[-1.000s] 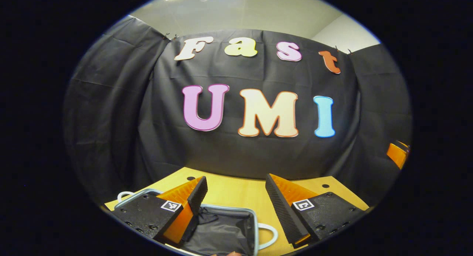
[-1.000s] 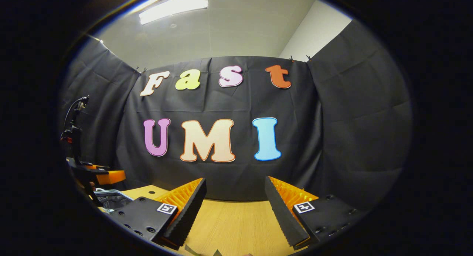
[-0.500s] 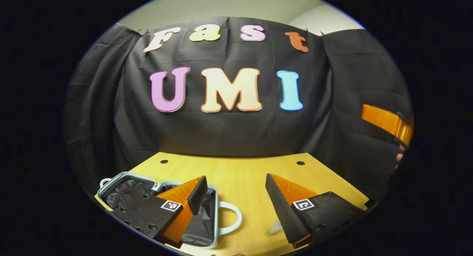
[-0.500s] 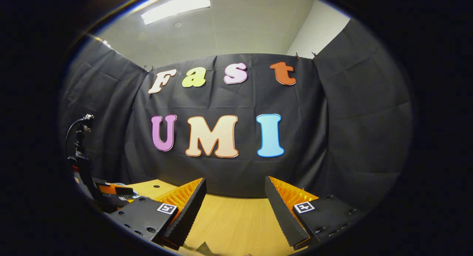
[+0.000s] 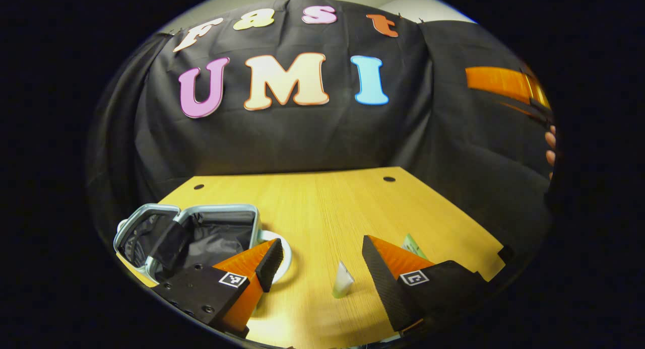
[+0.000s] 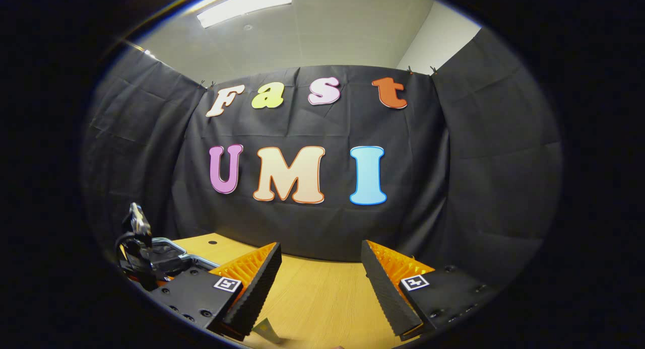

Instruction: First open the suitcase, pack the skin care products into it, and then close the suitcase.

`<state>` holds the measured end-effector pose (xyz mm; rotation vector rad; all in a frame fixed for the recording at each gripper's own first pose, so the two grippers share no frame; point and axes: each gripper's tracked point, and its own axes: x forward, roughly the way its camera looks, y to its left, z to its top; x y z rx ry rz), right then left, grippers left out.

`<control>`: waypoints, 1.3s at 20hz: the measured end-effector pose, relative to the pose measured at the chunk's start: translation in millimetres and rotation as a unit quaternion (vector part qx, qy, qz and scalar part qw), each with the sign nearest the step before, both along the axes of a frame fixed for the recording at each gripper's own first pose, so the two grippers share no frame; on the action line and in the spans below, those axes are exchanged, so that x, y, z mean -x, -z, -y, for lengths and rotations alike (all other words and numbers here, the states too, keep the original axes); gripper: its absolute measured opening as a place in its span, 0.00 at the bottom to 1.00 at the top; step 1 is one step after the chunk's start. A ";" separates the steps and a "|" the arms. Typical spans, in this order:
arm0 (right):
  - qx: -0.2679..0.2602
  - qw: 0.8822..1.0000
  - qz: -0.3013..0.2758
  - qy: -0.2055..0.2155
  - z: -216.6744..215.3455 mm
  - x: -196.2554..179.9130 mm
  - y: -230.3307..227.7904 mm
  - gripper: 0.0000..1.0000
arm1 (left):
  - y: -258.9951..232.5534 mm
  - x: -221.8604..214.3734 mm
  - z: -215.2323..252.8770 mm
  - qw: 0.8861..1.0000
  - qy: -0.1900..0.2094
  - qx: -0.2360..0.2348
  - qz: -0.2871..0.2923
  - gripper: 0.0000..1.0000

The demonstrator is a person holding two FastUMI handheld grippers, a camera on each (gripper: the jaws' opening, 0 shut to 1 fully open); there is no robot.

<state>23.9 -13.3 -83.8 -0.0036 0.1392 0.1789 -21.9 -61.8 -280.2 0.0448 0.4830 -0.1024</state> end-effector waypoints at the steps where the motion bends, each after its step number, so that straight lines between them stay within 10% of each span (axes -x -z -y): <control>1: 0.000 1.000 0.000 -0.002 -0.4 0.3 1.7 0.99 | 8.1 3.0 3.6 1.000 0.003 0.003 -0.004 0.94; 9: 0.002 0.997 -0.043 -0.057 -31.6 16.4 50.2 0.99 | 87.0 1.5 14.0 0.997 -0.013 0.034 -0.070 0.67; 14: -0.025 0.993 -0.073 -0.089 -53.2 29.4 86.1 0.99 | 92.1 -3.6 10.6 0.996 -0.012 0.030 -0.085 0.14; 26: 0.017 0.961 -0.219 -0.168 -100.0 78.6 240.9 0.99 | -1.7 12.8 -22.1 0.997 -0.036 0.037 -0.065 0.12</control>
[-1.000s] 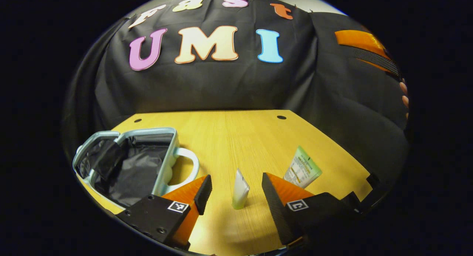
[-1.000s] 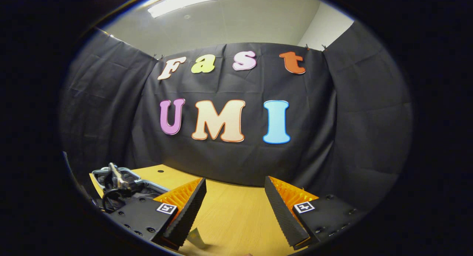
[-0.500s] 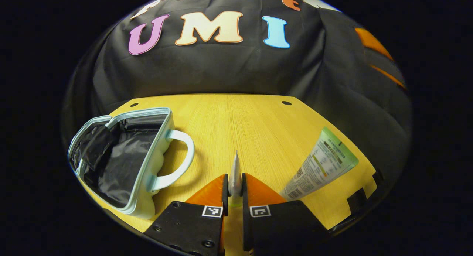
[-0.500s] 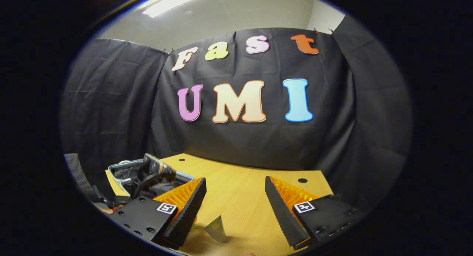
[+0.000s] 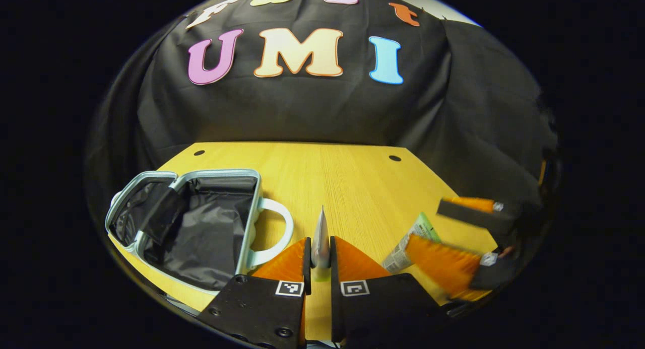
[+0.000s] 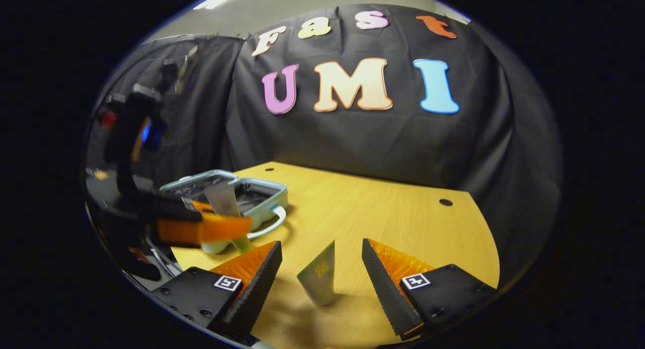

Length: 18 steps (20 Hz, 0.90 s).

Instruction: First open the suitcase, pack the skin care products into it, and then close the suitcase.

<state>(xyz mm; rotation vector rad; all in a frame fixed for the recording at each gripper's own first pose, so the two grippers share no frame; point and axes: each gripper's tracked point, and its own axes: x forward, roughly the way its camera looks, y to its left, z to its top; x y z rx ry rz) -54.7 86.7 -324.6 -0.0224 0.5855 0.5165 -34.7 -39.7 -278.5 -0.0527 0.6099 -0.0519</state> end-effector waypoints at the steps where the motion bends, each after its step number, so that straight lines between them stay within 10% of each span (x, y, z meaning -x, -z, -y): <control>1: 0.007 1.000 -0.015 -0.006 -1.2 4.5 15.3 0.99 | -9.5 0.4 -3.3 1.000 -0.006 0.001 0.005 0.12; 9: 0.024 0.996 -0.088 -0.015 -7.7 20.2 85.7 0.86 | -46.0 11.0 -27.6 0.999 -0.043 -0.001 0.020 0.12; 12: 0.032 0.995 -0.091 0.004 -3.8 16.5 89.7 0.49 | -45.5 16.0 -35.0 0.998 -0.053 -0.005 0.015 0.12; 18: 0.003 0.989 -0.145 -0.016 -28.1 21.6 73.6 0.28 | -34.2 21.7 -64.9 0.997 -0.073 -0.010 -0.019 0.12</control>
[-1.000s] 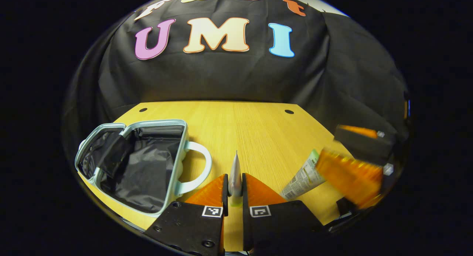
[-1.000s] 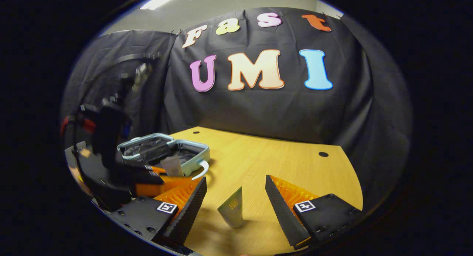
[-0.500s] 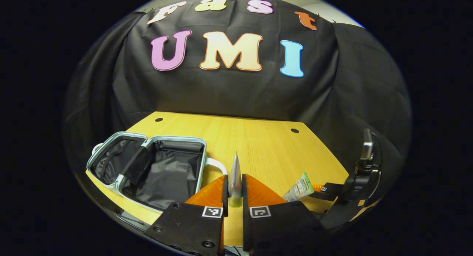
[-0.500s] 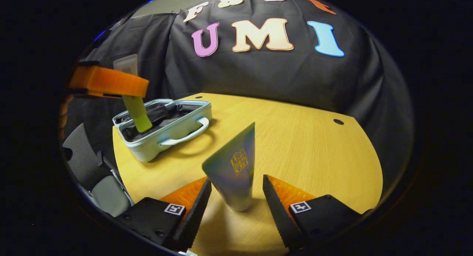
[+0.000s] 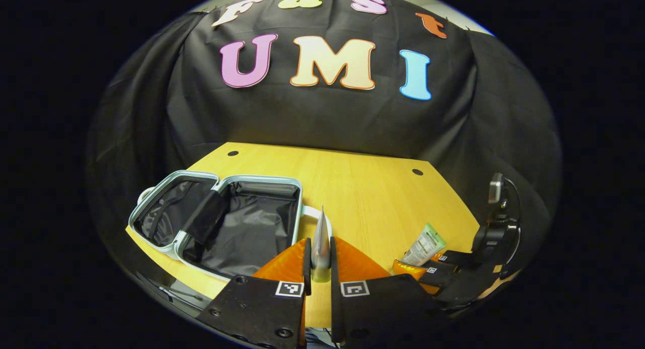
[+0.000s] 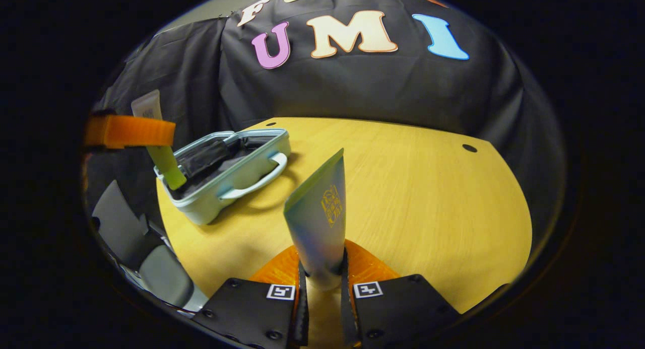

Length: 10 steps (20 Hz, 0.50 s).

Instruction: First open the suitcase, pack the skin care products into it, and then close the suitcase.

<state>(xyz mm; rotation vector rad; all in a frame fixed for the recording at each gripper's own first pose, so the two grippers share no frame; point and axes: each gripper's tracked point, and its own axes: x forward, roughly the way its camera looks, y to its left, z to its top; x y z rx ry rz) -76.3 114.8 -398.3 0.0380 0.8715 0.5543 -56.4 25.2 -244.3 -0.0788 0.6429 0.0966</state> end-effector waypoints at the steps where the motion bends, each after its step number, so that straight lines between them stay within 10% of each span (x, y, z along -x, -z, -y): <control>1: -0.007 1.000 -0.003 0.002 -6.8 -1.7 -7.0 0.27 | 4.2 1.7 -8.1 1.000 -0.006 0.000 -0.011 0.12; 10: -0.059 0.997 -0.034 0.039 -101.9 -33.8 -77.4 0.28 | 49.9 -5.8 -112.9 0.993 -0.004 -0.024 -0.112 0.12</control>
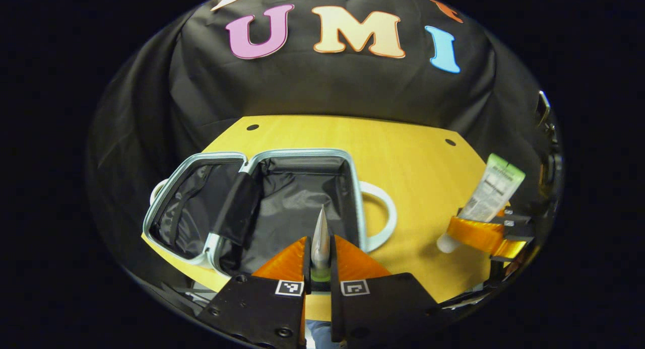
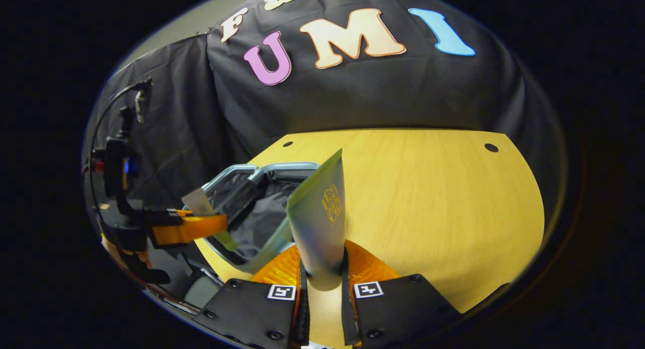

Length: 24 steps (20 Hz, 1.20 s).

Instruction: First open the suitcase, pack the skin care products into it, and then close the suitcase.

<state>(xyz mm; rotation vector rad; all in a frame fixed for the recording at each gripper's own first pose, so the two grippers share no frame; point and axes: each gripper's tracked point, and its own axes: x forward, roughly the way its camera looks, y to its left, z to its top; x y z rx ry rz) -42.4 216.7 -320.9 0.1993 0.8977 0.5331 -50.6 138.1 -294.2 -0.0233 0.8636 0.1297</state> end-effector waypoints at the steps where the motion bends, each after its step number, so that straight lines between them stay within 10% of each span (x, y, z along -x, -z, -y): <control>1: 0.001 1.000 -0.003 0.002 -12.8 -3.2 -3.1 0.24 | 4.8 -3.8 -10.4 1.000 0.002 0.004 -0.007 0.12; 15: 0.028 0.998 -0.052 -0.017 -143.5 13.5 5.2 0.27 | 74.4 -35.9 -65.1 0.993 0.078 0.041 -0.080 0.16; 19: 0.048 0.996 -0.077 -0.011 -151.1 18.8 23.7 0.27 | 48.2 -41.5 -68.0 0.995 0.085 0.050 -0.034 0.77; 24: 0.079 0.988 -0.127 -0.023 -163.3 33.3 59.1 0.28 | -7.1 -57.1 -107.1 0.996 0.057 0.048 0.045 0.88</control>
